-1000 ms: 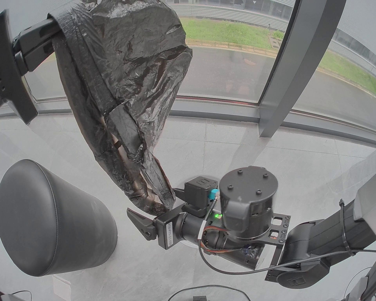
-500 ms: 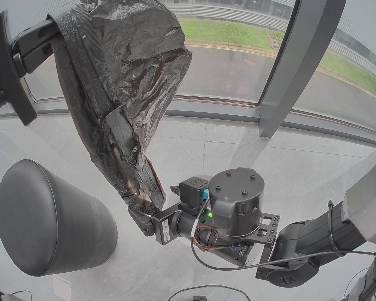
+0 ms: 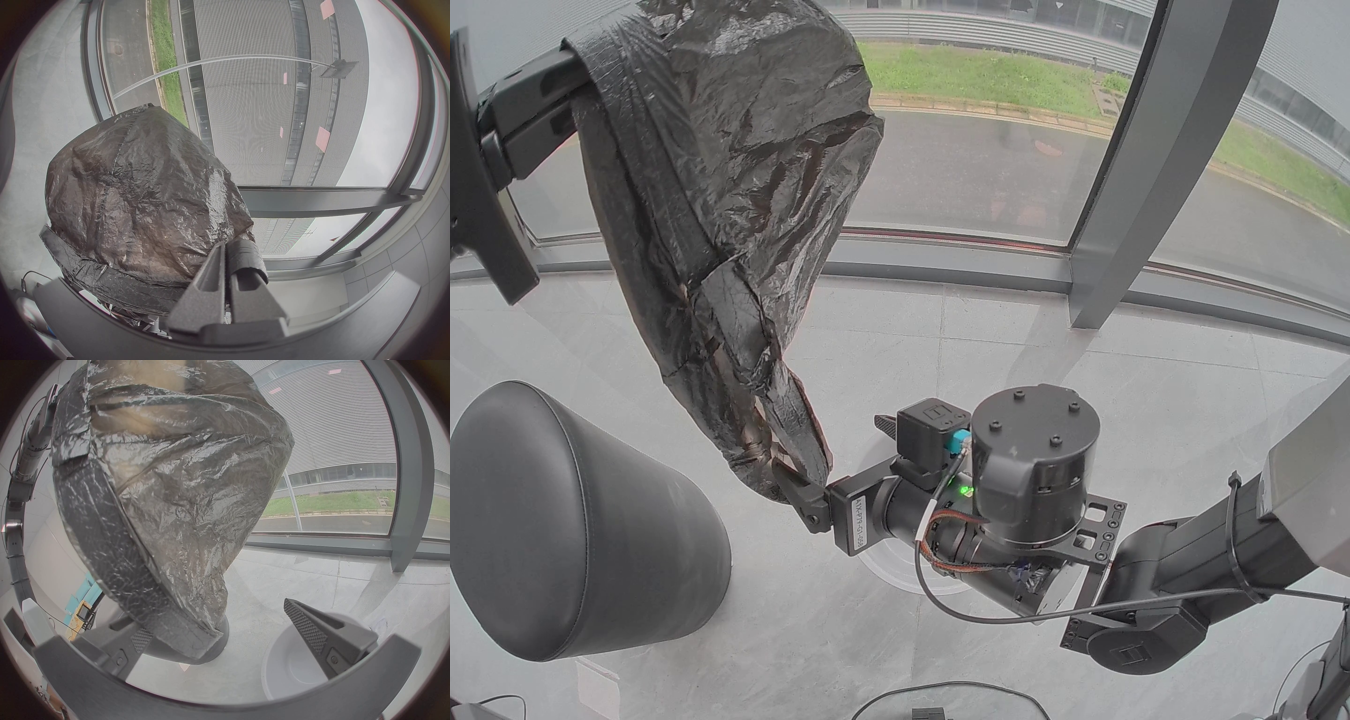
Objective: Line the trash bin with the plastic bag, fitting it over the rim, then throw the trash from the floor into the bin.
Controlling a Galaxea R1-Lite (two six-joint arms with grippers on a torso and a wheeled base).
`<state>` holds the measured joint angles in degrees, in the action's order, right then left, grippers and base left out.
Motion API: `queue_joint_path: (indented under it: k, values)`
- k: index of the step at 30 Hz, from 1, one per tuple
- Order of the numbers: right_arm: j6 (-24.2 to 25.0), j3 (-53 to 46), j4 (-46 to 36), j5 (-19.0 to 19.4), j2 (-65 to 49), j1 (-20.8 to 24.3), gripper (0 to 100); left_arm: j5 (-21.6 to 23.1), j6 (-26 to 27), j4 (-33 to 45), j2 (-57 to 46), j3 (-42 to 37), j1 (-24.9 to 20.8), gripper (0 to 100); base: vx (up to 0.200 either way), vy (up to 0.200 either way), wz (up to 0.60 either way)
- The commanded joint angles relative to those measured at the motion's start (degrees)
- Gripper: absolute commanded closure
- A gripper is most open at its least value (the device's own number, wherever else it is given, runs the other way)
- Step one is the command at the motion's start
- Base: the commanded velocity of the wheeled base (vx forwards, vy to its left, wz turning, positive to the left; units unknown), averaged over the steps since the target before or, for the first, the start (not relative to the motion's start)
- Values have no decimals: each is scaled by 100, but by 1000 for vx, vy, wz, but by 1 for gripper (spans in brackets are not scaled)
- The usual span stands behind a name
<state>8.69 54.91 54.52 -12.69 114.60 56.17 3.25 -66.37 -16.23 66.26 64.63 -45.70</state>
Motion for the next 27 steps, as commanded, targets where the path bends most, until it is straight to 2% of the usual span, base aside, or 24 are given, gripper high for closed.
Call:
queue_joint_path:
  k: [1,8,9,22,27]
  values:
    - [1,11,6,-5,80,-10,0,0,-8,-3,-7,-3,0,100,0,0,0]
    - [1,3,6,-5,159,-10,0,0,-8,-3,-25,-12,0,100,0,0,0]
    - [1,11,6,-5,159,-10,100,0,-8,-12,-34,-12,0,100,0,0,0]
    - [10,-50,6,-5,168,-10,100,8,1,-21,-130,-91,18,100,0,0,0]
    - [-8,-648,24,-14,36,-1,100,35,10,-21,-183,-170,35,100,0,0,0]
